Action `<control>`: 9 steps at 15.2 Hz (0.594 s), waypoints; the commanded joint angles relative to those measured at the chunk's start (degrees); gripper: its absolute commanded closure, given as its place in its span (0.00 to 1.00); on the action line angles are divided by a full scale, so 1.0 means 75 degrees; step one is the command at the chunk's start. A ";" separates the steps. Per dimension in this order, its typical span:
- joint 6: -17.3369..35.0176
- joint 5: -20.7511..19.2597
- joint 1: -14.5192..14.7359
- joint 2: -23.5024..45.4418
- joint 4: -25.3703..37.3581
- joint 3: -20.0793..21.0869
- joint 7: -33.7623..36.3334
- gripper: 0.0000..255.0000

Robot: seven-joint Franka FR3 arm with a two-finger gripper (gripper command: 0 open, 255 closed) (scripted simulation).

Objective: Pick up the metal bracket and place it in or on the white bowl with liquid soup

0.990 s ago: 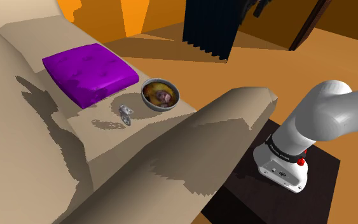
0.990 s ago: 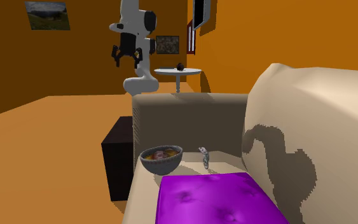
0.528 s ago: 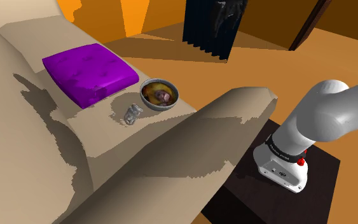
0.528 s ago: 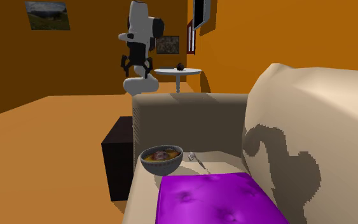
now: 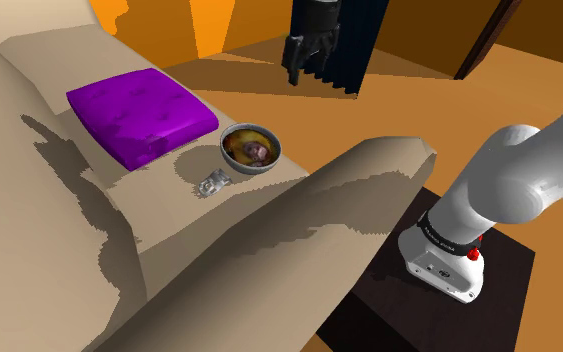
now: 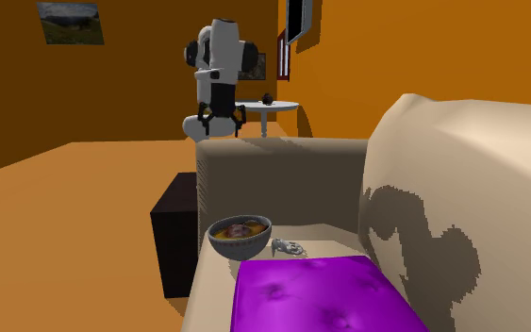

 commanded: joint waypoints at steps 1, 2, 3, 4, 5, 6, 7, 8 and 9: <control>0.0261 0.0012 0.0068 0.0531 0.0192 0.0174 0.0145 0.00; 0.0371 0.0008 0.0100 0.0777 0.0290 0.0252 0.0210 0.00; 0.0476 -0.0002 0.0132 0.1026 0.0395 0.0328 0.0276 0.00; 0.0575 -0.0017 0.0165 0.1278 0.0509 0.0404 0.0343 0.00; 0.0669 -0.0039 0.0199 0.1533 0.0630 0.0477 0.0411 0.00; 0.0757 -0.0066 0.0233 0.1790 0.0758 0.0549 0.0481 0.00; 0.0839 -0.0100 0.0268 0.2050 0.0894 0.0619 0.0552 0.00; 0.0916 -0.0139 0.0306 0.2313 0.1038 0.0687 0.0624 0.00; 0.0986 -0.0184 0.0347 0.2578 0.1189 0.0750 0.0697 0.00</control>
